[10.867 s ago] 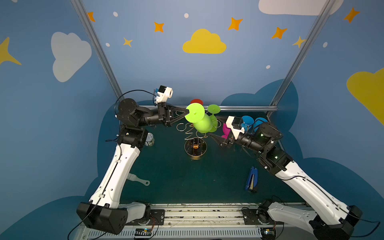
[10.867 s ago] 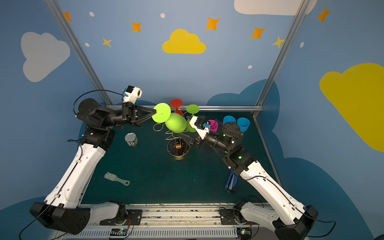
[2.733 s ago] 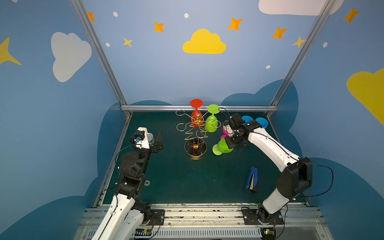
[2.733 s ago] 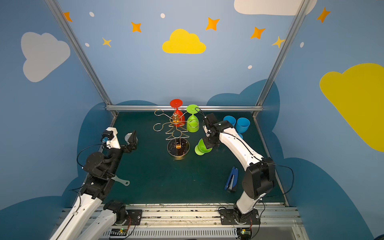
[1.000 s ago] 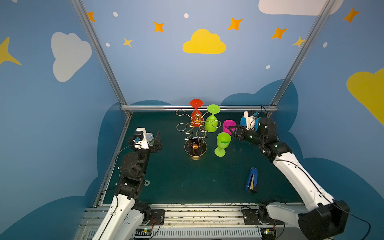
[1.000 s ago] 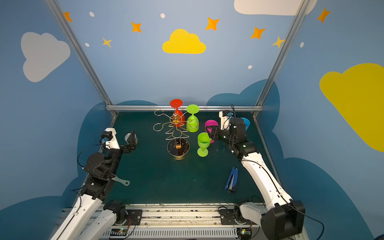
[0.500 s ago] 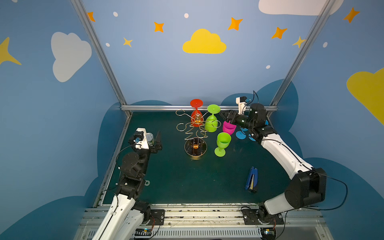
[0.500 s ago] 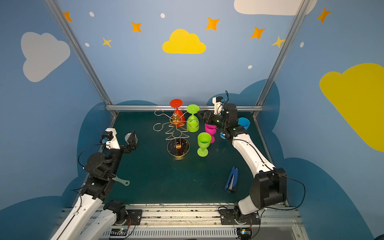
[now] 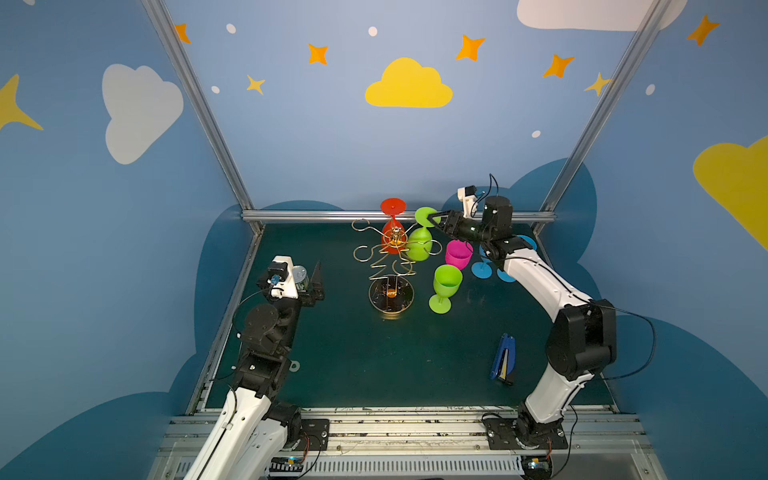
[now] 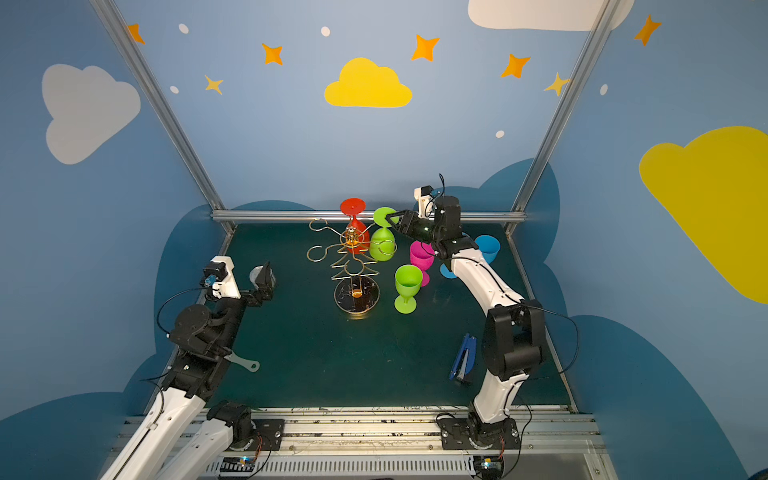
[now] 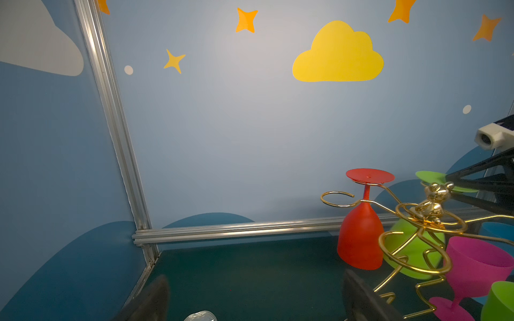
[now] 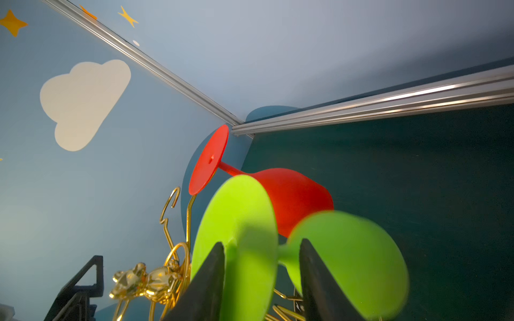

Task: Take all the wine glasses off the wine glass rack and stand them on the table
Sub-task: 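Reach the right gripper to the foot of the remaining hanging green glass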

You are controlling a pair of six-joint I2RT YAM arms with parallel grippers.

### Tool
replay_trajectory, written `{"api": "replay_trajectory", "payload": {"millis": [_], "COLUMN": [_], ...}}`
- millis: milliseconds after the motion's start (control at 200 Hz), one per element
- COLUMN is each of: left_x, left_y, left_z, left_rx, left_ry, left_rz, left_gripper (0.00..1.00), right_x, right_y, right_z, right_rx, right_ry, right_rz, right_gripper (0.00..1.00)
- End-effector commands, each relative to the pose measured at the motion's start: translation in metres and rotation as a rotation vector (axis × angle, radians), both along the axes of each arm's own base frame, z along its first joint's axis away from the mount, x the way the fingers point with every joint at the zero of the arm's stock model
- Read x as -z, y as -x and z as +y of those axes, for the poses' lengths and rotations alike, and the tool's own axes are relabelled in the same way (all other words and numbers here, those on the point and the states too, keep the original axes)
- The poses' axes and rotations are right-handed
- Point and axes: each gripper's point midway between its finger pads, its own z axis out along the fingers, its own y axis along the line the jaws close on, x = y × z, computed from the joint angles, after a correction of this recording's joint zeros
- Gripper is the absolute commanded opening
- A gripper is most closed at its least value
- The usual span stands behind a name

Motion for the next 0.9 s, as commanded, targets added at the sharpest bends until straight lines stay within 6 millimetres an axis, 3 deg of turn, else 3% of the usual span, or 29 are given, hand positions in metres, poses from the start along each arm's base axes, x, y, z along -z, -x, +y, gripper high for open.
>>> {"api": "replay_trajectory", "payload": {"millis": [0,150,446,891], "left_x": [-0.001,-0.001,0.000,0.000], "left_y": [0.000,0.000,-0.001,-0.001], "left_z": [0.001,0.001,0.001,0.001], "left_rx": [-0.004,-0.002,-0.004,-0.001], "left_ry": [0.011,0.012,0.009,0.014], "left_rz": [-0.010,-0.010,-0.007,-0.006], "left_gripper": [0.95,0.95,0.95,0.95], "right_x": [-0.015,-0.019,-0.029,-0.049], "right_y": [-0.002,-0.002,0.002,0.017], "right_z": [0.001,-0.002,-0.002,0.006], "right_rx": [-0.017,-0.013,-0.051,-0.126], "right_ry": [-0.045,-0.066,-0.128,-0.188], "right_rz": [-0.017,-0.016,-0.007,-0.016], "right_gripper": [0.31,0.17,0.00,0.00]}}
